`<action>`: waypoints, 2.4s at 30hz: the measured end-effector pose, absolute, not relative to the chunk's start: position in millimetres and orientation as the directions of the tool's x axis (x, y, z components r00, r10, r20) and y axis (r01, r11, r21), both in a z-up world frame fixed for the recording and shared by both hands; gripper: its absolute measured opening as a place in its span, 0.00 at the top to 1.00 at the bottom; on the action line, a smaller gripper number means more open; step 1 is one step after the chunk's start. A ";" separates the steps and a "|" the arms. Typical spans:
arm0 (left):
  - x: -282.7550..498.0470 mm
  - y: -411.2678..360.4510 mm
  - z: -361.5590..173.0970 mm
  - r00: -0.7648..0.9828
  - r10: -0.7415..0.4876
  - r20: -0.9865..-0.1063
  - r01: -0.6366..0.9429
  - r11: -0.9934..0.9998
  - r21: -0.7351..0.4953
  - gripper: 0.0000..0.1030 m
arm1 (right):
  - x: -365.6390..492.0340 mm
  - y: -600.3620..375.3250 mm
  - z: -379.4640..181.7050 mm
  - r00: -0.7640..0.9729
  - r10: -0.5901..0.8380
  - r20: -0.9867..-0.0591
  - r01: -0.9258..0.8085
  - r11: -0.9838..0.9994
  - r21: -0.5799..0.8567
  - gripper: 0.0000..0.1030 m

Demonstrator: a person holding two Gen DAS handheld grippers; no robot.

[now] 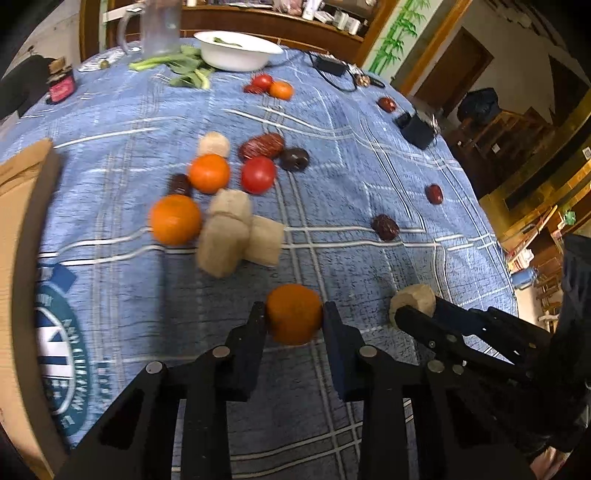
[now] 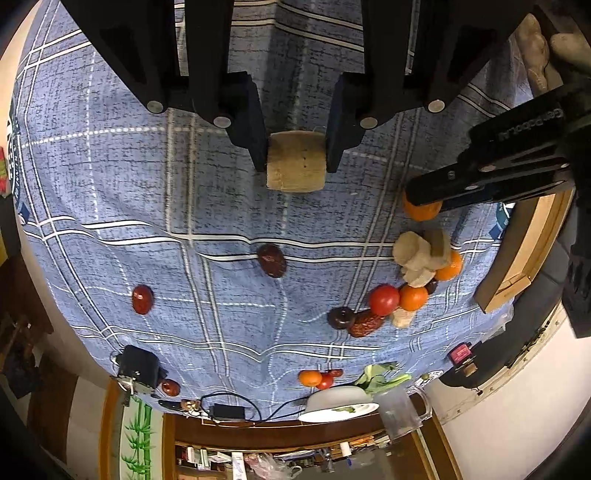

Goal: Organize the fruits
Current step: 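Close the left gripper on an orange while the right gripper holds the beige cube, then carry the orange and cube into the cardboard tray and open both grippers, then grasp a second orange with the left gripper while the right grasps a dark date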

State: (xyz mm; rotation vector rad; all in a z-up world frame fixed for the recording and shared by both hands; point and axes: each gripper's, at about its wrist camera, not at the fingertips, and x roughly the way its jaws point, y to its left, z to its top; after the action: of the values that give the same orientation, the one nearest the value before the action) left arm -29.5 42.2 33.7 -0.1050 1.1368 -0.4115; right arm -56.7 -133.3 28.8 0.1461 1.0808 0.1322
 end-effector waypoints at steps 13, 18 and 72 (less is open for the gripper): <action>-8.0 202.3 88.6 0.501 -0.291 -0.815 0.050 0.950 -0.308 0.71 | -22.8 -49.4 74.6 0.470 0.329 -0.819 -0.148 0.944 0.294 0.69; 15.9 272.9 91.6 0.515 -0.193 -0.835 -0.034 0.969 -0.245 0.71 | 8.7 35.5 101.1 0.443 0.440 -0.781 -0.283 0.895 0.344 0.68; 24.1 187.5 89.5 0.470 -0.223 -0.854 -0.070 0.955 -0.289 0.46 | -23.4 -136.1 62.5 0.534 0.146 -0.833 0.115 0.963 0.243 0.13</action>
State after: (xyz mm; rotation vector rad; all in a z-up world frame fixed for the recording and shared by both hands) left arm 24.1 187.5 89.5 -0.3021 1.0815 -0.0955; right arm -23.4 -136.1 62.5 0.2832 1.0113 0.0192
